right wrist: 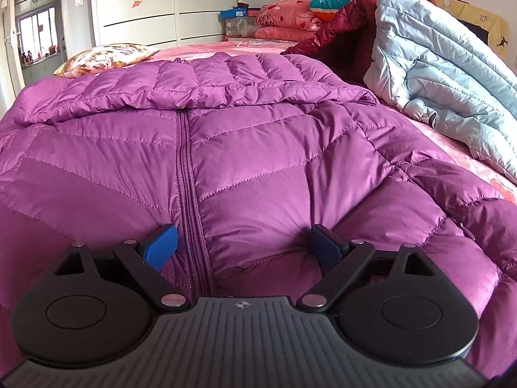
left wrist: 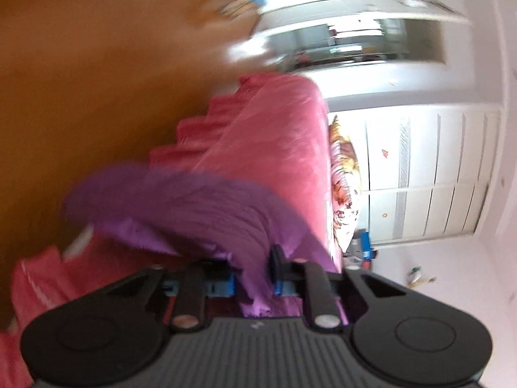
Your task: Fold large clothes
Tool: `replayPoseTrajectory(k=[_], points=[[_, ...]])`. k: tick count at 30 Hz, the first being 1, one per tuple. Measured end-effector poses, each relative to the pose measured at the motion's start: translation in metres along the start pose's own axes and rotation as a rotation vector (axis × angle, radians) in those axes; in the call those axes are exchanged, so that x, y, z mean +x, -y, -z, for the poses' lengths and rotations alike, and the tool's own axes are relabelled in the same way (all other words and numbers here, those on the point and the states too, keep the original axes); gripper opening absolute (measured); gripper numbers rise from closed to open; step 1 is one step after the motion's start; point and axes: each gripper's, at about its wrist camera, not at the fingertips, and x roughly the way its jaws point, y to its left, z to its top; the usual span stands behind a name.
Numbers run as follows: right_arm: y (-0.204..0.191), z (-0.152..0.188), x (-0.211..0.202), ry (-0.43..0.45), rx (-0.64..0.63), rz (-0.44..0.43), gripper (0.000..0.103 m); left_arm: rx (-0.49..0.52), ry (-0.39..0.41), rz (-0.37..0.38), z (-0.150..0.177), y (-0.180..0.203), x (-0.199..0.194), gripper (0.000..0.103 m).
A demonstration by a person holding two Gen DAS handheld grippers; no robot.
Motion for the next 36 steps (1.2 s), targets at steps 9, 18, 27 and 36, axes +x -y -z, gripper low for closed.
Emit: replayPoseTrajectory(k=[9, 18, 27, 36], points=[[-0.001, 0.0, 0.003, 0.001, 0.018, -0.011, 0.103, 0.607, 0.161, 0.003, 0.03, 0.111, -0.06, 0.01], [-0.002, -0.003, 0.008, -0.005, 0.034, -0.031, 0.103, 0.994, 0.171, 0.146, 0.102, 0.221, -0.082, 0.009], [-0.003, -0.007, 0.013, -0.021, 0.038, -0.044, 0.103, 1.662, -0.123, 0.266, 0.28, 0.264, -0.06, 0.02], [0.002, -0.01, 0.015, -0.027, 0.046, -0.063, 0.103, 1.789, -0.447, 0.185, 0.368, 0.199, -0.032, 0.039]])
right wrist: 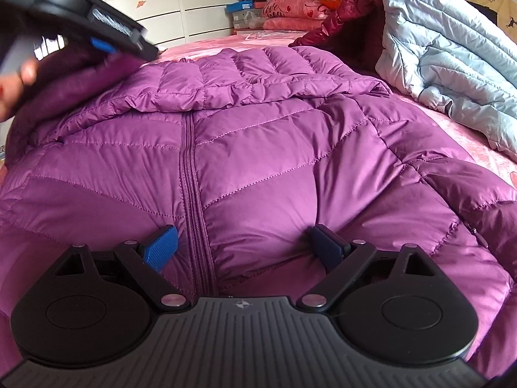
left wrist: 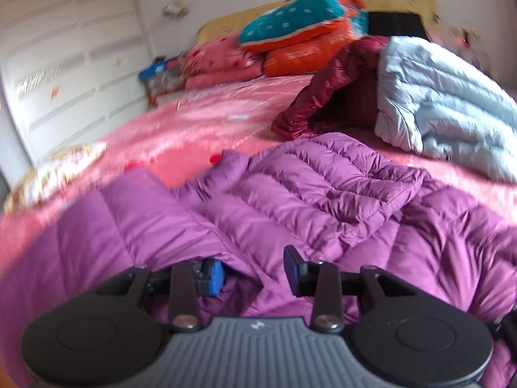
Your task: Fold large clothes
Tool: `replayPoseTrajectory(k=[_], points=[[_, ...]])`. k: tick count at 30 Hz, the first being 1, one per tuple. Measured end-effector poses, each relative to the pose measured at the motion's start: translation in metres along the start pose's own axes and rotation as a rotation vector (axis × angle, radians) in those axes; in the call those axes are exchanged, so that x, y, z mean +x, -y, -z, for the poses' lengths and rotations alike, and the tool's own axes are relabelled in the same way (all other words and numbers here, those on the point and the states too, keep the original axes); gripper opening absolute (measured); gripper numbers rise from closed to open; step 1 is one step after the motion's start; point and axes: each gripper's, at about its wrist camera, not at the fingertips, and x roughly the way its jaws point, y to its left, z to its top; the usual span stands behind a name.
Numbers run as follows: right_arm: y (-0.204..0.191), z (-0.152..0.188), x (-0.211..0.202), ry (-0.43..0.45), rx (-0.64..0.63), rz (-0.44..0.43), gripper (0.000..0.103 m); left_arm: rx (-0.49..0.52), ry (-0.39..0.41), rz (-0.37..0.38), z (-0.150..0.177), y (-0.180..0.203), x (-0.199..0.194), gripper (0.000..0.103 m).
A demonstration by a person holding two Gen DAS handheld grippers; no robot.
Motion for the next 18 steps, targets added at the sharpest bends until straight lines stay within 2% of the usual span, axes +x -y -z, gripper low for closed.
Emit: replayPoseTrajectory(k=[4, 7, 11, 15, 18], points=[[0.002, 0.001, -0.001, 0.004, 0.003, -0.007, 0.103, -0.089, -0.005, 0.069, -0.003, 0.01, -0.015, 0.063], [0.003, 0.001, 0.0, 0.006, 0.001, -0.006, 0.103, -0.145, -0.005, 0.089, -0.005, 0.018, -0.018, 0.068], [0.003, 0.001, 0.0, 0.007, 0.0, -0.008, 0.103, -0.268, 0.0, 0.111, -0.005, 0.015, -0.036, 0.07], [0.006, 0.001, 0.0, 0.008, -0.001, -0.013, 0.103, -0.293, -0.019, 0.161, -0.005, 0.018, -0.053, 0.088], [0.006, 0.001, 0.0, 0.008, -0.003, -0.013, 0.103, -0.324, -0.052, 0.194, -0.003, 0.021, -0.055, 0.091]])
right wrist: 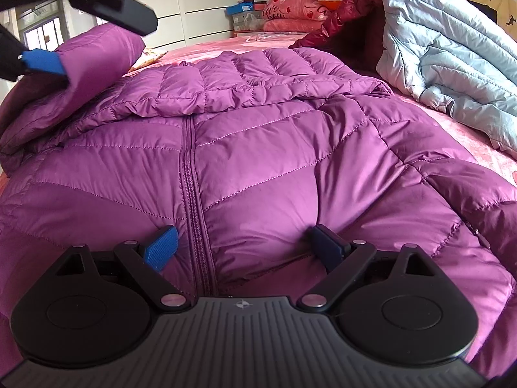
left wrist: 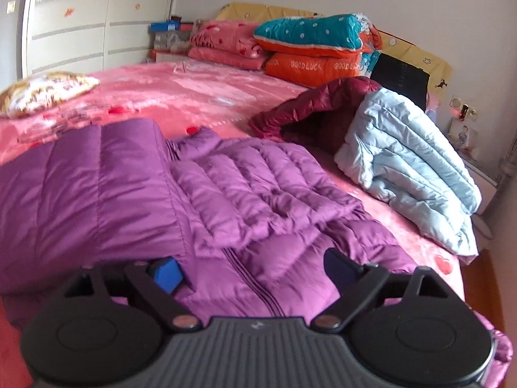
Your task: Fold large clothes
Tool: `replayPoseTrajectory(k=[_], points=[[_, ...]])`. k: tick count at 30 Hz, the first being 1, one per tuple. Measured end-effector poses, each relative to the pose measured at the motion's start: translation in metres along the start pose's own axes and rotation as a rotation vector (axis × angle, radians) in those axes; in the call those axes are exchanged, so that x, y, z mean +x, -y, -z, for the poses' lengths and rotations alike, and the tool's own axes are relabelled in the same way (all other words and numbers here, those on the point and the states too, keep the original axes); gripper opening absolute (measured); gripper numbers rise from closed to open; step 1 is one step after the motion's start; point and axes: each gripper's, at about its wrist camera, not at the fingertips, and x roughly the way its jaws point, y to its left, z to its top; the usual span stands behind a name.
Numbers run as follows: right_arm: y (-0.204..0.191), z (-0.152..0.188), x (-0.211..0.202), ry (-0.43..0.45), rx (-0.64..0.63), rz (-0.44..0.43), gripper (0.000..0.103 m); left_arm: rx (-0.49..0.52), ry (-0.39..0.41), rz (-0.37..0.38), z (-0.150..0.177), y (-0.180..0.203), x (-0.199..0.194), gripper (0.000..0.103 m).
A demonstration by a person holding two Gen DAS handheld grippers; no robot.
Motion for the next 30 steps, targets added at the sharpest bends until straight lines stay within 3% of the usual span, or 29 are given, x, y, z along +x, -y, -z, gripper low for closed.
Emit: replayPoseTrajectory(k=[3, 8, 13, 16, 18, 24, 26, 30], points=[[0.001, 0.0, 0.0, 0.001, -0.002, -0.001, 0.103, -0.041, -0.034, 0.054, 0.003, 0.001, -0.002, 0.091], [0.001, 0.001, -0.001, 0.003, -0.005, 0.0, 0.103, -0.02, -0.077, 0.139, 0.007, 0.007, -0.01, 0.091], [0.001, 0.001, -0.001, 0.005, -0.007, -0.001, 0.103, -0.028, -0.038, 0.228, 0.013, 0.005, -0.046, 0.091], [0.001, 0.001, -0.001, 0.004, -0.008, 0.0, 0.103, -0.029, 0.021, 0.183, 0.02, -0.008, -0.074, 0.093], [0.001, 0.001, -0.001, 0.004, -0.008, 0.0, 0.103, -0.056, 0.074, 0.094, 0.026, -0.029, -0.09, 0.093], [0.001, 0.001, -0.001, 0.004, -0.014, 0.004, 0.103, -0.352, 0.208, -0.202, 0.044, -0.125, -0.107, 0.093], [0.0, 0.001, -0.001, 0.004, -0.019, 0.006, 0.103, -0.449, 0.227, -0.219, 0.049, -0.151, -0.101, 0.093], [0.001, 0.001, -0.001, 0.003, -0.024, 0.008, 0.103, -0.568, 0.268, -0.145, 0.049, -0.18, -0.077, 0.093]])
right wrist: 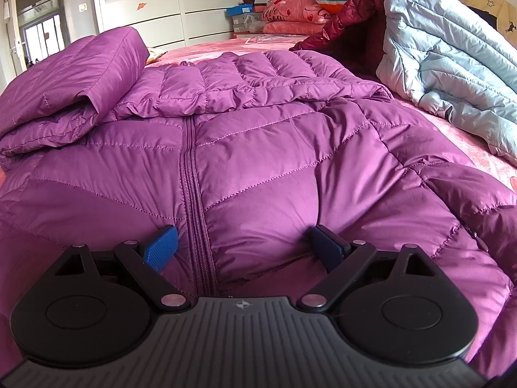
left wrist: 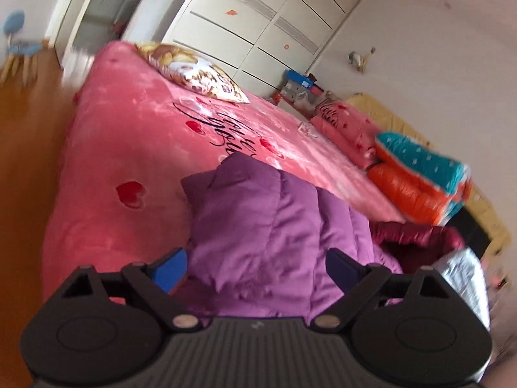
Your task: Fold large clothes
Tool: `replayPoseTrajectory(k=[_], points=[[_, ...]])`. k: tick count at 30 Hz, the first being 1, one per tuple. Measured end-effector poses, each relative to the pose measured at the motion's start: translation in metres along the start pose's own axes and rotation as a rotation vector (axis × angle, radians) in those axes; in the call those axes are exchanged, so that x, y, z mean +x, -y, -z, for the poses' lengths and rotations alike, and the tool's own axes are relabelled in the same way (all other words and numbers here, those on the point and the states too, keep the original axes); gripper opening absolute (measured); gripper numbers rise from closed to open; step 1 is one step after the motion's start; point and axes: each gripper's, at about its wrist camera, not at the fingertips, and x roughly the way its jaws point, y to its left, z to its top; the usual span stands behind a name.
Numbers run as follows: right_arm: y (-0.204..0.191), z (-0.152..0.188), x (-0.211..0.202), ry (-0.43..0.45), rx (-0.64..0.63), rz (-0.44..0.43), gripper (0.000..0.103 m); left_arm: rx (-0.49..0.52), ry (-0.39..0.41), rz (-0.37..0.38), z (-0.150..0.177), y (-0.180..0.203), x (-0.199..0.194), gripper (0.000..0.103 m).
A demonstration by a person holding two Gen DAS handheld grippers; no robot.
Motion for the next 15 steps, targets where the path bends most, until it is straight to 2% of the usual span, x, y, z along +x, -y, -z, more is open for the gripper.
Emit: replayPoseTrajectory(k=[3, 5, 7, 8, 9, 10, 15], points=[[0.0, 0.0, 0.0, 0.001, 0.0, 0.001, 0.103, -0.067, -0.033, 0.003, -0.001, -0.004, 0.024, 0.091], [0.0, 0.0, 0.0, 0.001, 0.0, 0.001, 0.103, -0.086, -0.017, -0.007, -0.002, -0.001, 0.03, 0.079], [0.0, 0.0, 0.0, 0.001, 0.0, 0.001, 0.103, -0.082, 0.001, -0.004, -0.004, 0.008, 0.036, 0.053], [0.0, 0.0, 0.0, 0.001, 0.0, 0.001, 0.103, -0.078, 0.007, 0.007, -0.004, 0.013, 0.036, 0.046], [-0.001, 0.001, 0.0, 0.001, -0.001, 0.002, 0.103, -0.074, 0.006, 0.023, -0.006, 0.019, 0.039, 0.035], [-0.001, 0.0, 0.0, 0.001, 0.0, 0.001, 0.103, -0.069, 0.005, 0.039, -0.008, 0.027, 0.042, 0.03], [0.001, -0.001, 0.001, -0.002, -0.001, -0.001, 0.103, 0.007, -0.005, 0.137, -0.015, 0.078, 0.067, 0.026]])
